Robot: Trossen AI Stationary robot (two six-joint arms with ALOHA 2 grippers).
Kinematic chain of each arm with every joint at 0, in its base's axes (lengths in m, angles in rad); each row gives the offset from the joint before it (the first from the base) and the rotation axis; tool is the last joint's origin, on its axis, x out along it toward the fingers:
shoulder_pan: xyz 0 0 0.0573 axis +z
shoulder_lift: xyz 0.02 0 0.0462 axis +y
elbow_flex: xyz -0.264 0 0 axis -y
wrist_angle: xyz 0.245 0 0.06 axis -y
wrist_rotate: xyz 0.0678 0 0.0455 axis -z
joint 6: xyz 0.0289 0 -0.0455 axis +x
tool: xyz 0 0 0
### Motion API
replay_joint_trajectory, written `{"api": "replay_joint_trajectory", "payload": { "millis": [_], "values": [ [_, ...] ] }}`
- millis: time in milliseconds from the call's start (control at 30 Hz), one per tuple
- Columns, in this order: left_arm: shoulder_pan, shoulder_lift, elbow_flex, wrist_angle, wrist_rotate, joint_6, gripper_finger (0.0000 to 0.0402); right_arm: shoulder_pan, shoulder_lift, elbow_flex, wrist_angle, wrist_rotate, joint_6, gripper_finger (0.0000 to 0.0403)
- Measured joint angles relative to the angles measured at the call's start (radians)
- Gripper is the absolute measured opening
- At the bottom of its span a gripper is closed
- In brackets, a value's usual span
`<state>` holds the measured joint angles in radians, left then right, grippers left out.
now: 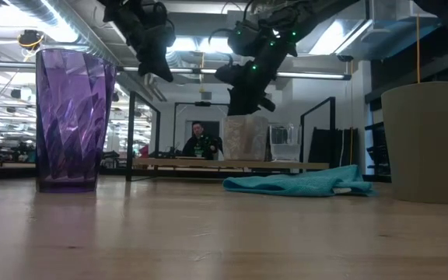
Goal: Stack small to large cups/mugs on shelf
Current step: Put the gray mug on the shelf
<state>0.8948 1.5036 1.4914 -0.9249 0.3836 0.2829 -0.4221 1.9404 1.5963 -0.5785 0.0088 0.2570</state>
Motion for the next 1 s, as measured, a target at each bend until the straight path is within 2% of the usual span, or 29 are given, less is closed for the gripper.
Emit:
{"api": "replay_joint_trajectory", "payload": {
  "millis": [667, 900, 1000],
  "values": [
    [0.0, 0.0, 0.0, -0.001, -0.001, 0.0, 0.0, -0.029, 0.0, 0.0, 0.001, 0.023, -0.004, 0.0046],
    [0.0, 0.0, 0.0, -0.001, -0.001, 0.0, 0.0, -0.027, 0.0, 0.0, 0.008, 0.015, -0.007, 0.0046],
    [0.0, 0.0, 0.0, -0.001, -0.003, 0.0, 0.0, -0.027, 0.0, 0.0, 0.016, -0.033, -0.012, 0.0046]
  ]
}}
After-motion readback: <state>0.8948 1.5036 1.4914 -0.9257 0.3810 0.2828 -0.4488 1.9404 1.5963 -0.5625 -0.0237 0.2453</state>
